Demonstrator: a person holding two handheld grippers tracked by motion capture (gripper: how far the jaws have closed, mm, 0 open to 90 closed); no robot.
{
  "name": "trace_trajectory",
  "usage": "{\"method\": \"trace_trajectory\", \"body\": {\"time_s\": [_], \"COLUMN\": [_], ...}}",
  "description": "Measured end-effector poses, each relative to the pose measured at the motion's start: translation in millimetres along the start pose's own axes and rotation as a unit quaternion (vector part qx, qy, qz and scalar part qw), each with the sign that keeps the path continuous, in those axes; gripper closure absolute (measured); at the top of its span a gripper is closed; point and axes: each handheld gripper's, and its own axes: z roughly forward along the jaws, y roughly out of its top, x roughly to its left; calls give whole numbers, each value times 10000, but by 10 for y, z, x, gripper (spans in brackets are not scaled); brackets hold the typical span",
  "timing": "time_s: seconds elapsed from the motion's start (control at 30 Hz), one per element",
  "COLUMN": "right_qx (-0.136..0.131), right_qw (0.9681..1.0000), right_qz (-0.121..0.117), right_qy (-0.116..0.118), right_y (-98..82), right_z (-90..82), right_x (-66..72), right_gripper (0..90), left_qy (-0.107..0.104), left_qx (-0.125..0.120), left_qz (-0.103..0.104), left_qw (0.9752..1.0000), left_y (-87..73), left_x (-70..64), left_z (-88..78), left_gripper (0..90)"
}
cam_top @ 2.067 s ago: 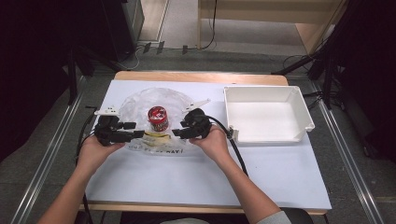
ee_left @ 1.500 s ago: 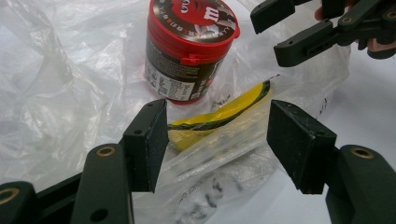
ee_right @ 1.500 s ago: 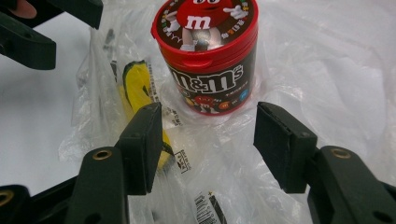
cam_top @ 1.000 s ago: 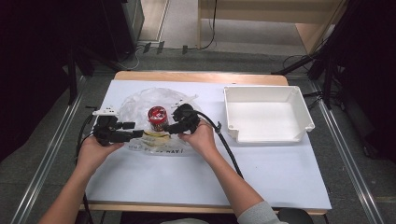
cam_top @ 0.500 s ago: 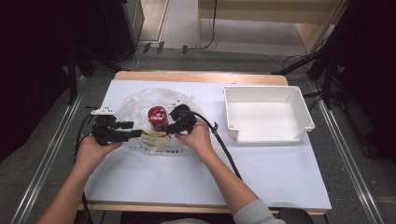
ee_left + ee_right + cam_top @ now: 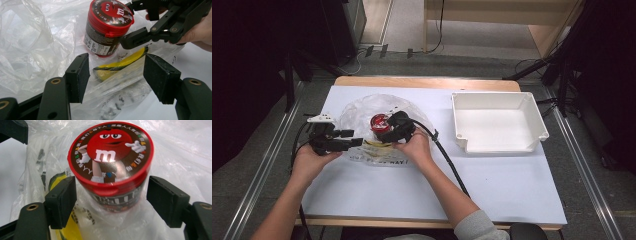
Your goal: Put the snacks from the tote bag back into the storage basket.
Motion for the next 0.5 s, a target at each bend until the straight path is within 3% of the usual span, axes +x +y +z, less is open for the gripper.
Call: {"method": "trace_trajectory", "body": {"time_s": [0.5], "right_qx": [-223], "right_qw": [9995], "right_qz": [96], "right_qy": [-194], "right_y": [16], "right_z": [247], "right_x": [33], "right_gripper": [208], "left_qy": [-65], "left_qx": [4], "left_qz": [-49], "left_qw": [10000], "left_y": [-9], "left_x": [24], "left_z": [9], "left_gripper": [387]}}
